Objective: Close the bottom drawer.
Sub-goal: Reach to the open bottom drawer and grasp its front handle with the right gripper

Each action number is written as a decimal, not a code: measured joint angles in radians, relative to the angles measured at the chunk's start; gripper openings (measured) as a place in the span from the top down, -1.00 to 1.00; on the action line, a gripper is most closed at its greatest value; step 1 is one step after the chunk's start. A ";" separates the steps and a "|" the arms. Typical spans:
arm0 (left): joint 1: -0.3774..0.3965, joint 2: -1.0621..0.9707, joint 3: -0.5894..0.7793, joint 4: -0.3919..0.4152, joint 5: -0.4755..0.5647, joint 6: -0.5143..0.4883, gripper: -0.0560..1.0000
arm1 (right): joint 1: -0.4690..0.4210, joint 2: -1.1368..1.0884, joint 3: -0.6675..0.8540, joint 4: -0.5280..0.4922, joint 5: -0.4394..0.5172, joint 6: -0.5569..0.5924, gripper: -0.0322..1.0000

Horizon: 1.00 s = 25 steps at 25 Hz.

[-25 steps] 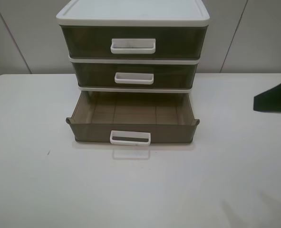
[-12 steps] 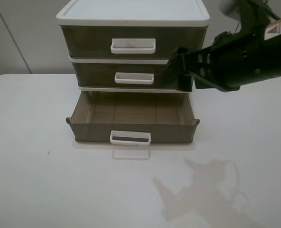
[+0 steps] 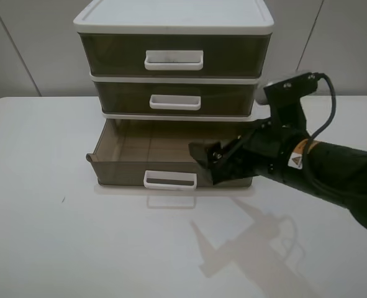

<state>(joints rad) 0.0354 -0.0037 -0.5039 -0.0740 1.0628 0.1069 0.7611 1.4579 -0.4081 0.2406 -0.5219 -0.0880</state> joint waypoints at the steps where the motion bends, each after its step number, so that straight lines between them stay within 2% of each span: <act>1: 0.000 0.000 0.000 0.000 0.000 0.000 -0.47 | 0.001 0.019 0.026 0.000 -0.065 -0.004 -0.52; 4: 0.000 0.000 0.000 0.000 0.000 0.000 -0.47 | 0.001 0.088 0.074 -0.018 -0.196 0.018 -0.52; 6: 0.000 0.000 0.000 0.000 0.000 0.000 -0.47 | 0.001 0.141 0.080 -0.099 -0.248 0.062 -0.52; 7: 0.000 0.000 0.000 0.000 0.000 0.000 -0.47 | 0.002 0.205 0.081 -0.196 -0.303 0.088 -0.52; 8: 0.000 0.000 0.000 0.000 0.000 0.000 -0.47 | 0.002 0.238 0.081 -0.232 -0.341 0.102 -0.52; 11: 0.000 0.000 0.000 0.000 0.000 0.000 -0.47 | 0.002 0.357 0.081 -0.283 -0.465 0.112 -0.52; 15: 0.000 0.000 0.000 0.000 0.000 0.000 -0.47 | 0.002 0.473 0.081 -0.355 -0.582 0.113 -0.52; 18: 0.000 0.000 0.000 0.000 0.000 0.000 -0.47 | 0.002 0.504 0.081 -0.379 -0.648 0.113 -0.52; 22: 0.000 0.000 0.000 0.000 0.000 0.000 -0.47 | 0.002 0.505 0.081 -0.382 -0.678 0.113 -0.49; 25: 0.000 0.000 0.000 0.000 0.000 0.000 -0.47 | 0.002 0.505 0.081 -0.385 -0.678 0.113 -0.24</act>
<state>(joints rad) 0.0354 -0.0037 -0.5039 -0.0740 1.0628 0.1069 0.7632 1.9633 -0.3270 -0.1447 -1.1995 0.0248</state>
